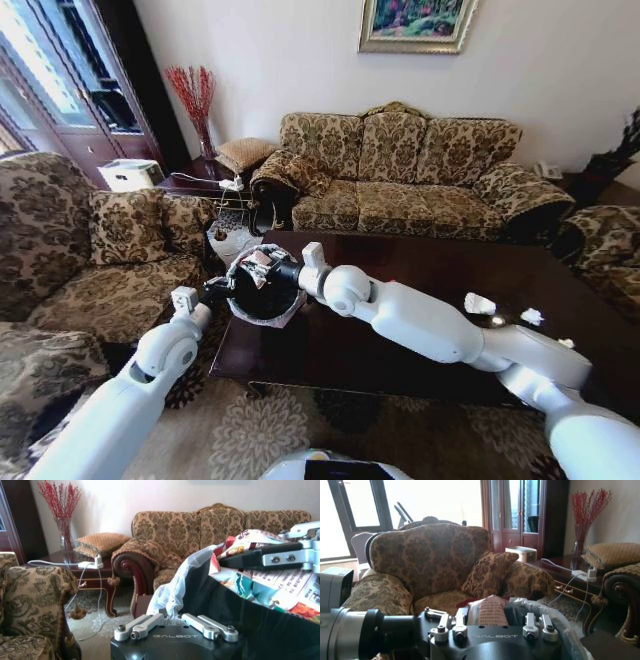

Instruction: Move to the front of the table and place the trash on the table into the trash bin.

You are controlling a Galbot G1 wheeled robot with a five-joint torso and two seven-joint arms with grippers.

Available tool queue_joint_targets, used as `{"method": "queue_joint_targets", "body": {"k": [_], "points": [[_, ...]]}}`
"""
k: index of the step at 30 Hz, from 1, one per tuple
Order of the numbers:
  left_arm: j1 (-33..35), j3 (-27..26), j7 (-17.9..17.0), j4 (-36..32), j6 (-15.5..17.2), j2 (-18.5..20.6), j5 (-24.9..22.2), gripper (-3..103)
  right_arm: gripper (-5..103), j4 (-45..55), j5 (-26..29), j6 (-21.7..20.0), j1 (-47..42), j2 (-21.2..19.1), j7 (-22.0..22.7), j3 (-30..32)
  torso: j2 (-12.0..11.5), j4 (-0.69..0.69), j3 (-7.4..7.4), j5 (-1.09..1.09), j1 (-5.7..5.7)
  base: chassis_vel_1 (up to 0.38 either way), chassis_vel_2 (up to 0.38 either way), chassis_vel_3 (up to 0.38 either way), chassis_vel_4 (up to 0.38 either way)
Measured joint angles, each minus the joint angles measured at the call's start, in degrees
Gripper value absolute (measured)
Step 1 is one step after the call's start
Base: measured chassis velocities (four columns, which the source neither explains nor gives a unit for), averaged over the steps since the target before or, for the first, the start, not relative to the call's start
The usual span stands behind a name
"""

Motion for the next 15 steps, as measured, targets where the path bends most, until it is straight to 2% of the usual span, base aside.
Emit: {"method": "queue_joint_targets", "body": {"k": [1,4,5,8,9,11,15], "points": [[0.0,0.0,0.0,0.0,0.0,0.0,0.0,0,52,0.0,0.0,0.0,0.0,0.0,0.0,0.0,0.0,0.0,0.0,0.0,0.0,0.0,0.0,0.0,0.0],[0.29,-0.12,0.04,-0.19,-0.12,-0.06,0.11,0,68,-0.29,-0.14,0.19,0.21,0.23,0.02,-0.42,0.0,-0.01,0.0,0.0,0.0,0.0,0.0,0.0,0.0],[0.29,-0.12,0.04,-0.19,-0.12,-0.06,0.11,0,68,-0.29,-0.14,0.19,0.21,0.23,0.02,-0.42,0.0,-0.01,0.0,0.0,0.0,0.0,0.0,0.0,0.0],[0.4,-0.14,0.06,-0.43,-0.17,-0.06,0.12,0,84,-0.58,-0.29,0.25,0.38,0.31,0.04,-0.65,0.0,0.0,0.0,0.0,0.0,0.0,0.0,0.0,0.0],[0.4,-0.14,0.06,-0.43,-0.17,-0.06,0.12,0,84,-0.58,-0.29,0.25,0.38,0.31,0.04,-0.65,0.0,0.0,0.0,0.0,0.0,0.0,0.0,0.0,0.0],[0.48,-0.16,0.1,-0.62,-0.19,-0.04,0.12,0,95,-0.87,-0.65,0.26,0.57,0.22,0.04,-0.97,0.0,-0.01,0.0,0.0,0.0,0.0,0.0,0.0,0.0],[0.64,-0.22,0.1,-0.75,-0.2,0.15,0.11,0,100,-1.49,-1.28,0.43,0.6,0.13,-0.05,-1.07,0.0,-0.01,0.0,0.0,0.0,0.0,0.0,0.0,0.0]]}}
